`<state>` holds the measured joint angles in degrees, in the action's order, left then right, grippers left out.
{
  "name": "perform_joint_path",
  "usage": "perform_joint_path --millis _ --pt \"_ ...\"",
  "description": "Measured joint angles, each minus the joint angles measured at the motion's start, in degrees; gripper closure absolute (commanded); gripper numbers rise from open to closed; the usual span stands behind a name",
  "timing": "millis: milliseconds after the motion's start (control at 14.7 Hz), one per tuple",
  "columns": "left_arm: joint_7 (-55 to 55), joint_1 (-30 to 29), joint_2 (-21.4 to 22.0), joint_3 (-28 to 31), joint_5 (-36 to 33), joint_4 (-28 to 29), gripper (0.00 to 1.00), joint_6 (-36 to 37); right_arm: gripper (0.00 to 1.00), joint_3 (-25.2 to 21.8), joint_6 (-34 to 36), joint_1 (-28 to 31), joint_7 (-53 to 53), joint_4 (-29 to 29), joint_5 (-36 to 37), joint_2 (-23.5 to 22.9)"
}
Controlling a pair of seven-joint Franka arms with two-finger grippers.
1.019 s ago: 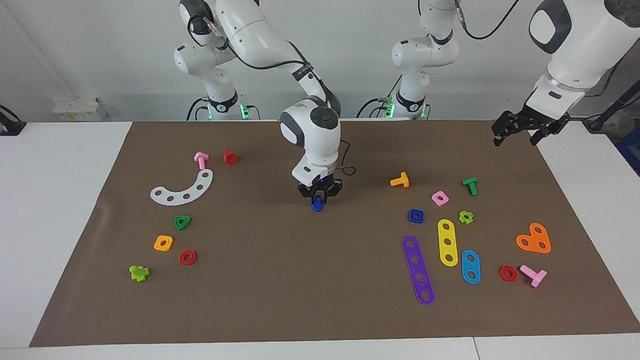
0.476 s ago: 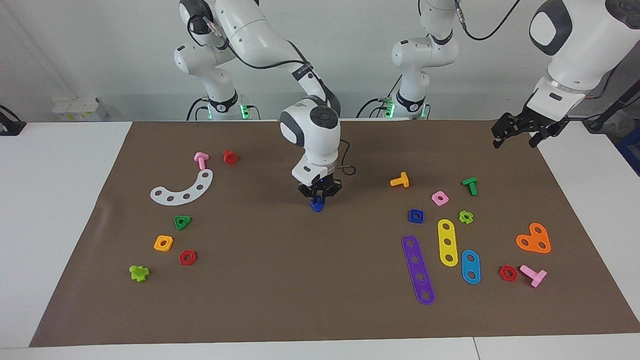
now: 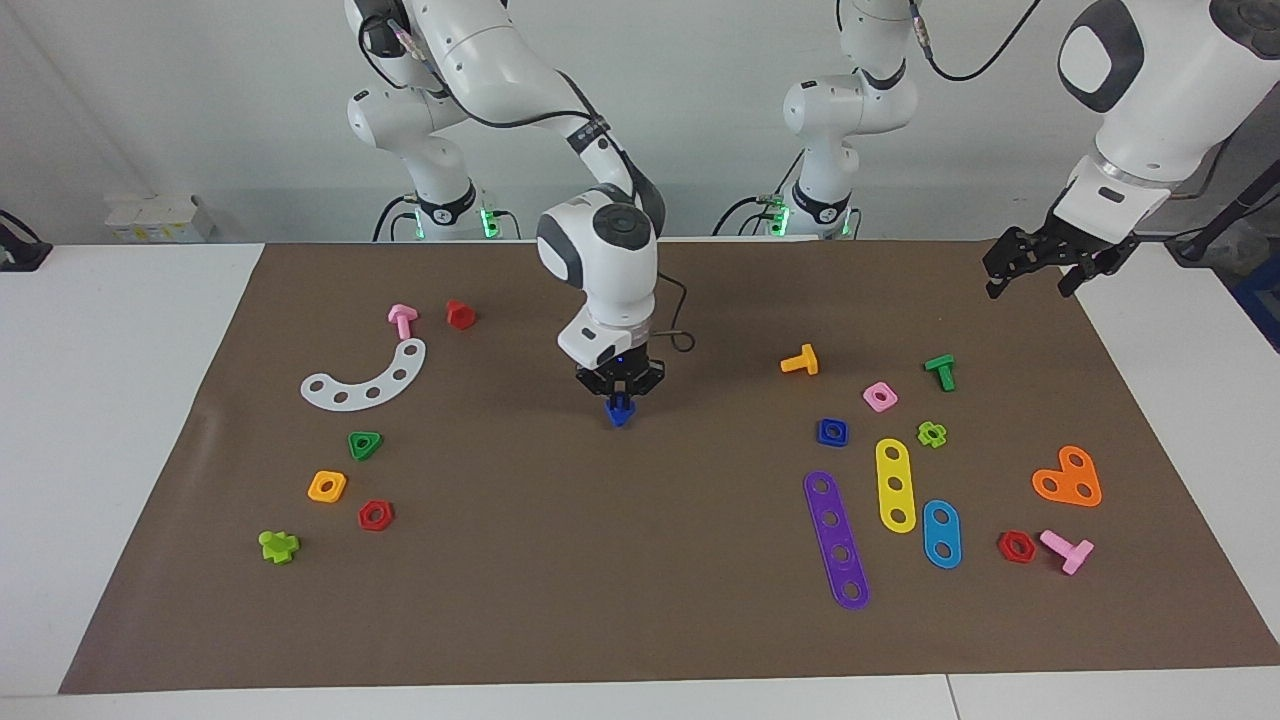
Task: Unscrew and place screws in storage area
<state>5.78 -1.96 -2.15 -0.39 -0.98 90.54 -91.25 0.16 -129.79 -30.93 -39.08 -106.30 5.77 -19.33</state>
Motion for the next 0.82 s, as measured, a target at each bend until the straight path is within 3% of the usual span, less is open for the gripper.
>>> perform_joint_path --millis 340,612,816 --pt "0.0 0.0 0.0 0.0 0.0 0.0 0.0 0.0 1.0 -0.1 0.0 10.1 5.4 -7.7 0.0 7.4" --pt "0.0 0.0 0.1 0.4 0.0 -0.3 0.0 -0.2 1.0 -0.2 -0.2 19.1 14.9 -8.9 0.0 7.7" --pt "0.0 0.0 0.3 0.4 0.0 -1.1 0.0 -0.2 1.0 -0.2 -1.4 22.7 18.3 -9.7 0.0 7.6"
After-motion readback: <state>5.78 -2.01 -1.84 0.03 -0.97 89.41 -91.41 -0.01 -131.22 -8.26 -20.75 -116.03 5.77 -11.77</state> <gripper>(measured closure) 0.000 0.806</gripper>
